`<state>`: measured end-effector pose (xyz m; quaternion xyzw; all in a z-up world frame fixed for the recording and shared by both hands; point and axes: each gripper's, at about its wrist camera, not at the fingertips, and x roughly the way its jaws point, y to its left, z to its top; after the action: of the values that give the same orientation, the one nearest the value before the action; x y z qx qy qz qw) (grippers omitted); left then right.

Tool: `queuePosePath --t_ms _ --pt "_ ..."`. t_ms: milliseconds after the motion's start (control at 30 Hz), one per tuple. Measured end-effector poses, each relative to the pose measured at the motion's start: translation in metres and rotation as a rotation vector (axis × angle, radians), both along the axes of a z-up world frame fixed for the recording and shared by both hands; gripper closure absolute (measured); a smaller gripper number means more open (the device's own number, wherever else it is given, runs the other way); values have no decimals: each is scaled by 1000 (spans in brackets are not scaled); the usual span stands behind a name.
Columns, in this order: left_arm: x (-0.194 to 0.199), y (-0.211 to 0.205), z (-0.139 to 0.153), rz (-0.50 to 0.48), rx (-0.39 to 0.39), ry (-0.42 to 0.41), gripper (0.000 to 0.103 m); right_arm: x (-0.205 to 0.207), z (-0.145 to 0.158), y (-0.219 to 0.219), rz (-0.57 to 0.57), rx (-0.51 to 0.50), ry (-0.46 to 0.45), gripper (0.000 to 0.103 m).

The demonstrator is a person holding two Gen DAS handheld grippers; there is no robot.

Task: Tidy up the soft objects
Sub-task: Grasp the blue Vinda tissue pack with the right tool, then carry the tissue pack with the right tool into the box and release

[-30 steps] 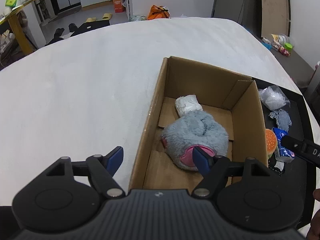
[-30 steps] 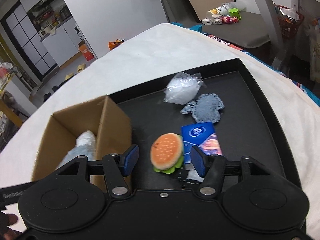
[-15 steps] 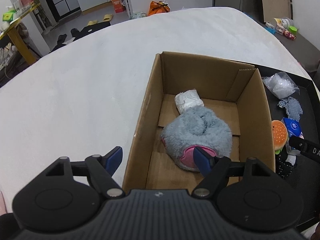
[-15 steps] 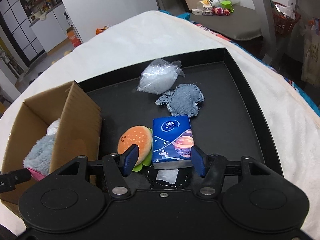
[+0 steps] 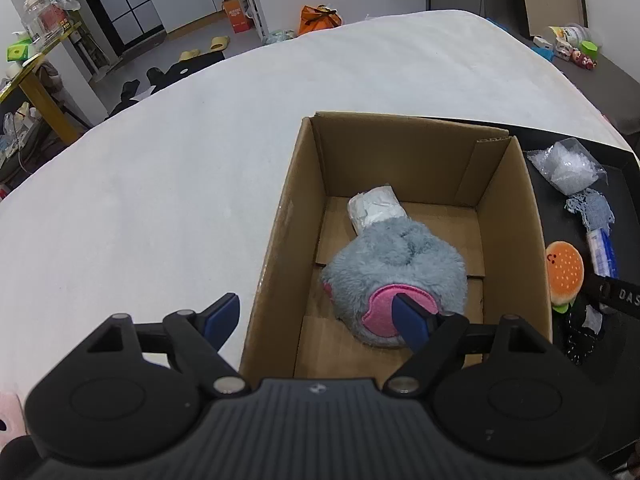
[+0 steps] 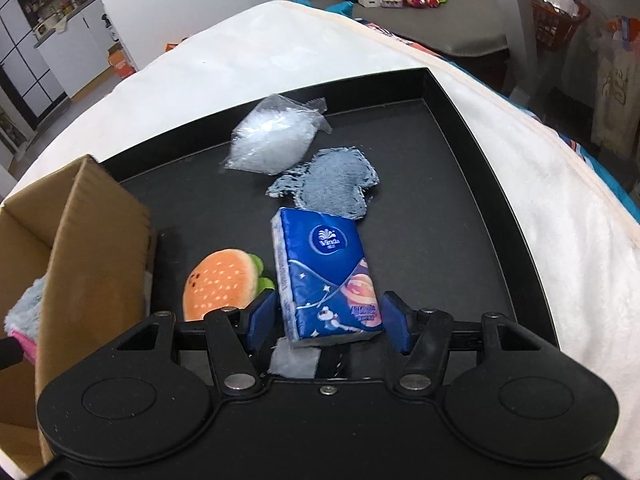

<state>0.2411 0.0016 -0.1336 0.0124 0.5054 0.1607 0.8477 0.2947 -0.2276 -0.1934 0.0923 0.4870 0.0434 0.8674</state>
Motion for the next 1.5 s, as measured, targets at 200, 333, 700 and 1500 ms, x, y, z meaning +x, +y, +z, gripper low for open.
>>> queuePosePath --t_ms 200,333,700,1500 --pt "-2 1 -3 -2 -4 10 21 1 -5 -1 2 -4 2 53" --pt "-3 3 -3 -1 -9 10 21 -2 -1 -3 -3 5 -6 54" --pt "-14 12 -3 0 -41 -1 21 -16 21 2 35 48 -53 56" --pt "-28 46 3 27 -148 -78 33 -27 91 51 150 61 -156 55"
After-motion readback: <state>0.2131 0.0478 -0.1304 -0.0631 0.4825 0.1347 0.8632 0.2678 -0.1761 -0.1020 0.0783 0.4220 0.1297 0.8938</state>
